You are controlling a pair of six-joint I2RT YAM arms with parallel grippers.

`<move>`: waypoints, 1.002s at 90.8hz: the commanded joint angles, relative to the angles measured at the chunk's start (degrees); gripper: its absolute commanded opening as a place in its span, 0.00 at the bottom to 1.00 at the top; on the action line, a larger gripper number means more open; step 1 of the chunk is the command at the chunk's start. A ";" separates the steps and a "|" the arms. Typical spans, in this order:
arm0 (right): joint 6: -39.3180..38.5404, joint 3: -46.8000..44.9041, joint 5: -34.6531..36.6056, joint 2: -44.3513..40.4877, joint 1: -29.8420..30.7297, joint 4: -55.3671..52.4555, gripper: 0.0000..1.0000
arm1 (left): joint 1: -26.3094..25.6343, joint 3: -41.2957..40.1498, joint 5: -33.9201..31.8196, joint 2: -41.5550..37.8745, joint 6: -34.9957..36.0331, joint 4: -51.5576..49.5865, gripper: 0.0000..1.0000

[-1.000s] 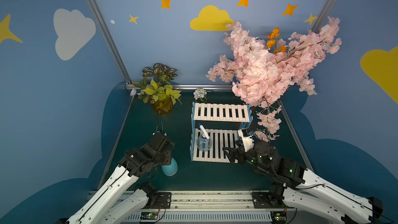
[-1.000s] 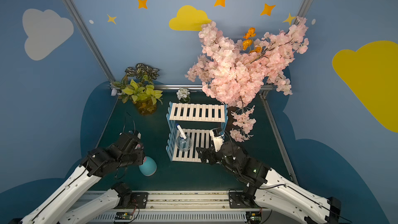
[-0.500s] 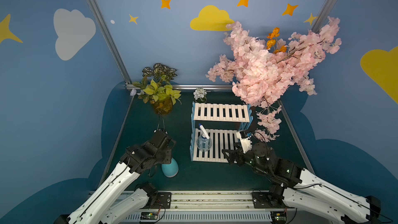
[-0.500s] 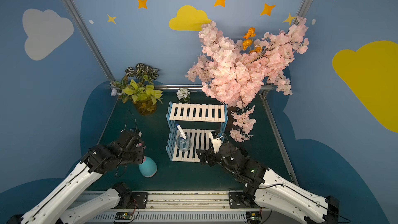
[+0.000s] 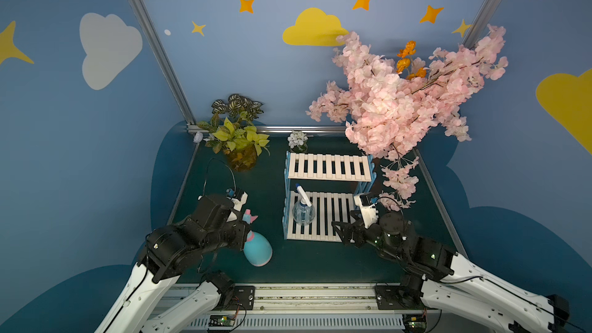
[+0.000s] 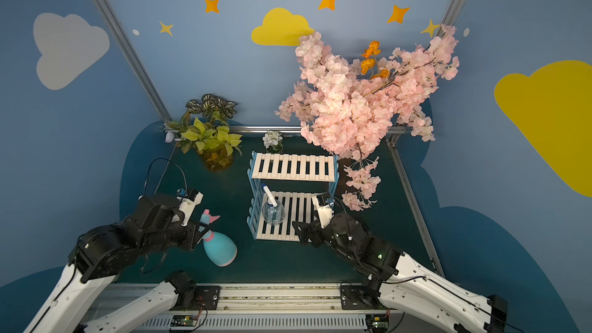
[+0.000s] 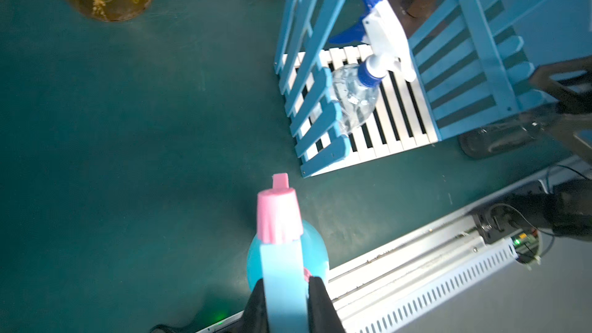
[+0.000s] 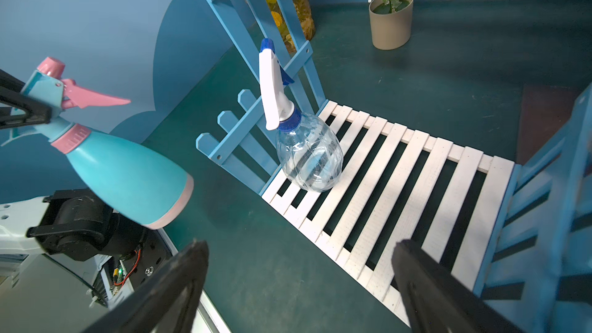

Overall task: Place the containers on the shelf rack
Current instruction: 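Pick up a container from the center of the board, then place the container on the shelf.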

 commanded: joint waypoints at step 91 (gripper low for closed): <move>-5.92 3.86 6.35 -8.32 -0.20 -13.33 0.96 | -29.68 -2.23 2.92 17.77 15.25 37.04 0.03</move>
